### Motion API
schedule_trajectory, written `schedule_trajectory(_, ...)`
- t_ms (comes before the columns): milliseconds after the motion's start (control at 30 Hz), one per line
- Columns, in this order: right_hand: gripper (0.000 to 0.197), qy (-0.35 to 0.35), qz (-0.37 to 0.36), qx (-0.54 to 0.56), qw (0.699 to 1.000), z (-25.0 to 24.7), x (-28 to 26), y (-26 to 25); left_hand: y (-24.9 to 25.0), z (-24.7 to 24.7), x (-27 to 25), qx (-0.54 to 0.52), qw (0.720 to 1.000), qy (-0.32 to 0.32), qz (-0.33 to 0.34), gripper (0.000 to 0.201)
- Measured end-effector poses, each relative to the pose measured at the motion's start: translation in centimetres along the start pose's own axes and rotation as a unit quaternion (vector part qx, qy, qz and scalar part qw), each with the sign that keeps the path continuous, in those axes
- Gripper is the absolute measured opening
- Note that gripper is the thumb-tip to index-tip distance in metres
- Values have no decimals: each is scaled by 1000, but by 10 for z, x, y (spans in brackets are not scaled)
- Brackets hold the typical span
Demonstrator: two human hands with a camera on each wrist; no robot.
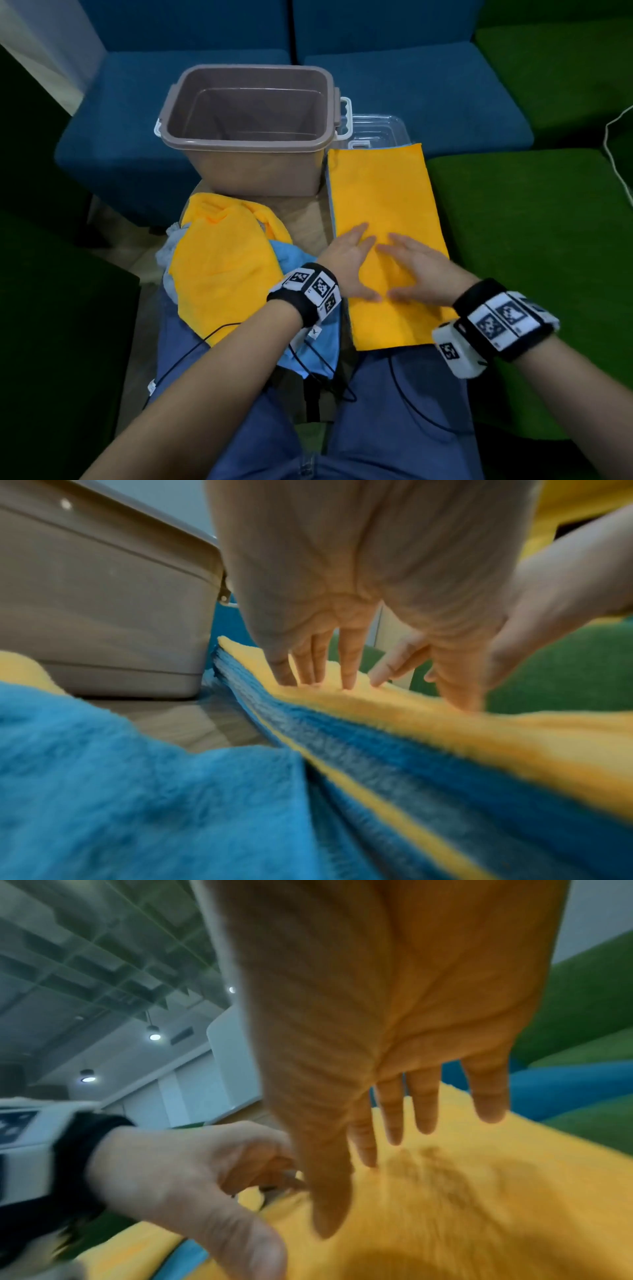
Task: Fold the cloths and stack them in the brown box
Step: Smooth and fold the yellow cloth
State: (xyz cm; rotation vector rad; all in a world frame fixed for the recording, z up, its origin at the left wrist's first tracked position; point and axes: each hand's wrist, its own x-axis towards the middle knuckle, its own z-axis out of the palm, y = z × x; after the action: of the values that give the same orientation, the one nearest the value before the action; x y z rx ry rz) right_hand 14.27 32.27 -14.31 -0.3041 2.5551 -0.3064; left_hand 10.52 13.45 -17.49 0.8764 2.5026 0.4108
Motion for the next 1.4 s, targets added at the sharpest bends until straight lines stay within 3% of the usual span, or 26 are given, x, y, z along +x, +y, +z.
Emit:
schedule_trajectory(67, 107, -41, -13, -34, 998, 15, 2, 3, -7, 10, 3, 34, 999, -19, -4, 134)
schedule_trajectory(133, 110, -25, 0, -49, 999, 25, -3, 16, -12, 21, 3, 20, 999, -22, -17, 146)
schedule_trajectory(367, 124, -20, 84, -53, 995, -1, -3, 54, -11, 13, 5, 34, 998, -41, -39, 151)
schedule_trajectory(567, 112, 72, 47, -26, 996, -55, 48, 32, 0, -40, 38, -39, 989, 97, -106, 124)
schedule_trajectory(733, 101, 72, 48, -5, 996, -65, 99, 31, -20, -43, 66, -29, 986, 6, -166, 139)
schedule_trajectory(900, 102, 85, 124, 5, 989, -52, 112, 63, -34, -34, 66, -38, 986, 31, -157, 145)
schedule_trajectory(1100, 86, 81, 155, 5, 985, -48, 109, 69, -45, -18, 62, -105, 979, 66, -161, 145)
schedule_trajectory(1200, 86, 71, 189, -27, 979, -52, 106, 58, -48, -18, 52, -104, 977, 71, -174, 134)
schedule_trajectory(1267, 88, 105, 241, -68, 962, -59, 100, 41, -52, -26, 40, -121, 975, 80, -166, 116)
schedule_trajectory(1333, 75, 179, 267, -80, 944, -64, 91, 12, -64, -37, 22, -191, 959, 133, -163, 81)
schedule_trajectory(1400, 45, 256, 214, -77, 940, -62, 83, -24, -78, -49, -7, -259, 924, 226, -170, 41)
